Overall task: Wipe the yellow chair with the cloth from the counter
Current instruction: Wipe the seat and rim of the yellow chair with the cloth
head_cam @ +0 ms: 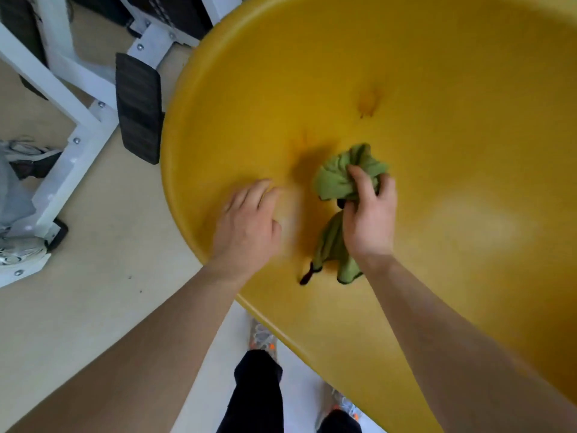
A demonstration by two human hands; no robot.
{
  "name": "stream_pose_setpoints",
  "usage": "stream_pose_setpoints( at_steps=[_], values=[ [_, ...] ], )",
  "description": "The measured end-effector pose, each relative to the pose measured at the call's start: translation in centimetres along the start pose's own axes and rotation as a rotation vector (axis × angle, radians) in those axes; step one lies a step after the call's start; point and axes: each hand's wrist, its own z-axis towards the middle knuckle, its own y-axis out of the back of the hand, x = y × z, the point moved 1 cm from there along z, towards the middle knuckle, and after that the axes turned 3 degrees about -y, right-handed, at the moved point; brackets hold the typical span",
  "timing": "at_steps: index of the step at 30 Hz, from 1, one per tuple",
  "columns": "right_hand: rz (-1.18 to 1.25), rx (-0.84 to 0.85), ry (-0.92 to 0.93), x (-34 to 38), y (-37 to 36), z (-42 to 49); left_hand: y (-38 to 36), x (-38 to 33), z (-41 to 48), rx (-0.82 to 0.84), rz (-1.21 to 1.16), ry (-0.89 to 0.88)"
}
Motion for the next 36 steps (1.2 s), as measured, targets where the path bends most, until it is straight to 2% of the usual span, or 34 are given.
stream_pose_setpoints(
  at_steps=[3, 4, 6, 8, 9, 12, 15, 18, 19, 20, 21, 23, 24, 25, 26, 29, 31, 34, 36],
  values=[
    [-0.184, -0.375, 0.163, 3.3, 2.1, 8.2, 1.2, -2.3, 6.2, -0.072, -0.112, -0.026],
    [-0.301, -0.450, 0.202, 3.5, 2.1, 10.5, 1.4, -2.8, 8.1, -0.090, -0.115, -0.048],
    [-0.485, -0.468, 0.252, 2.0, 0.6, 13.4, 1.0, -3.2, 11.0, -0.092, -0.079, -0.116],
    [-0.573, -0.405, 0.304, -1.2, -2.3, 13.2, -0.3, -2.6, 12.3, -0.072, -0.021, -0.177],
    [-0.573, -0.320, 0.318, -3.1, -4.1, 11.5, -1.3, -2.0, 12.3, -0.053, 0.013, -0.199],
    [-0.510, -0.038, 0.271, -7.0, -8.3, 2.4, -3.9, -0.3, 10.3, 0.019, 0.059, -0.270],
    [-0.535, 0.115, 0.327, -7.8, -9.1, -4.1, -4.6, 0.6, 7.8, 0.059, 0.050, -0.342],
    [-0.573, 0.259, 0.563, -7.4, -7.6, -0.9, -2.8, 1.6, 7.6, 0.005, 0.014, -0.354],
    [-0.594, 0.259, 0.585, -7.1, -6.6, 1.4, -1.8, 1.9, 8.0, -0.021, 0.012, -0.350],
    [-0.615, 0.211, 0.523, -6.8, -5.4, 3.8, -0.6, 2.3, 8.5, -0.045, 0.011, -0.347],
    [-0.622, 0.096, 0.380, -6.3, -3.9, 6.3, 0.6, 2.6, 9.0, -0.062, 0.013, -0.345],
    [-0.527, -0.218, -0.055, -4.5, -1.2, 10.6, 3.1, 3.2, 9.7, -0.072, 0.055, -0.345],
    [-0.436, -0.320, -0.259, -3.0, -0.9, 11.7, 4.1, 3.5, 9.8, -0.082, 0.076, -0.354],
    [-0.356, -0.373, -0.391, -1.3, -1.7, 12.2, 5.0, 3.7, 9.9, -0.103, 0.091, -0.368],
    [-0.284, -0.374, -0.414, 0.9, -3.1, 11.8, 6.0, 3.9, 9.8, -0.135, 0.112, -0.383],
    [-0.154, -0.163, -0.186, 6.4, -9.6, 7.0, 8.4, 4.9, 9.5, -0.298, 0.167, -0.363],
    [-0.210, 0.032, -0.103, 7.3, -11.8, 2.1, 9.3, 5.9, 9.7, -0.361, 0.171, -0.296],
    [-0.365, 0.265, 0.136, 4.2, -11.6, -4.1, 9.1, 7.3, 9.6, -0.306, 0.103, -0.169],
    [-0.458, 0.417, 0.284, 1.8, -10.5, -5.2, 8.6, 7.5, 9.2, -0.262, 0.072, -0.112]
  ],
)
